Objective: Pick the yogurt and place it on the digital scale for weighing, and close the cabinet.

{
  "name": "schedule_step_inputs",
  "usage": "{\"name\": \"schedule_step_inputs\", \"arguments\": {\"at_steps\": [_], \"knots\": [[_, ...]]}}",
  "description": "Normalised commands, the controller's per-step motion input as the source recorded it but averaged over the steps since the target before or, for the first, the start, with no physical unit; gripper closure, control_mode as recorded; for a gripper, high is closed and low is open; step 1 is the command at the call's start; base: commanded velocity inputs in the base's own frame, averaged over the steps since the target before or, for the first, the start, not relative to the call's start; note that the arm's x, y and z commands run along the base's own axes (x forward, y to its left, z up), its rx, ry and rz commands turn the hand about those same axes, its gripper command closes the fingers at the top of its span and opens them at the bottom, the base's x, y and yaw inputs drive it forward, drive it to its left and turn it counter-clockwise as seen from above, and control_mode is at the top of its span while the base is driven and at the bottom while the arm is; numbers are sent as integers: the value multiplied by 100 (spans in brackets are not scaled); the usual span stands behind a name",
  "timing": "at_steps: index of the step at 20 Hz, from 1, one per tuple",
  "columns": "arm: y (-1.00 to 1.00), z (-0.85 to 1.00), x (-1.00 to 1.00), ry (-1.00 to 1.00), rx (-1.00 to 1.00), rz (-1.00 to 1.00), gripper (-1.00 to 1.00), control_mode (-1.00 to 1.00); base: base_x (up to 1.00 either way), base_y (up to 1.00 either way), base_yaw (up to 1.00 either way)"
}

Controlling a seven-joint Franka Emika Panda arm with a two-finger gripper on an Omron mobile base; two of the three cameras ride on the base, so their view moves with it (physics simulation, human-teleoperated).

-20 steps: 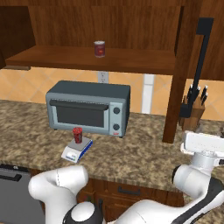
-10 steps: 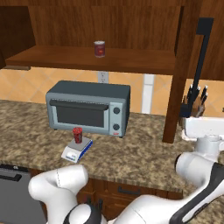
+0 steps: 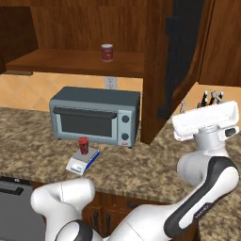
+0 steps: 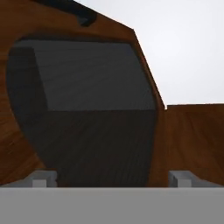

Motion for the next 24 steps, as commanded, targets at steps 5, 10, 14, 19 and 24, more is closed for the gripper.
{"name": "schedule_step_inputs", "arguments": {"at_steps": [5, 10, 14, 19, 24], "knots": [[100, 5, 45, 21, -41, -22, -100, -100, 0, 0, 0], [100, 0, 81, 31, -34, -28, -100, -100, 0, 0, 0], [100, 0, 100, 20, -33, -27, -100, -100, 0, 0, 0], [100, 0, 100, 12, -31, -27, -100, -100, 0, 0, 0], [92, -3, 100, 6, -24, -20, -100, -100, 0, 0, 0]]}}
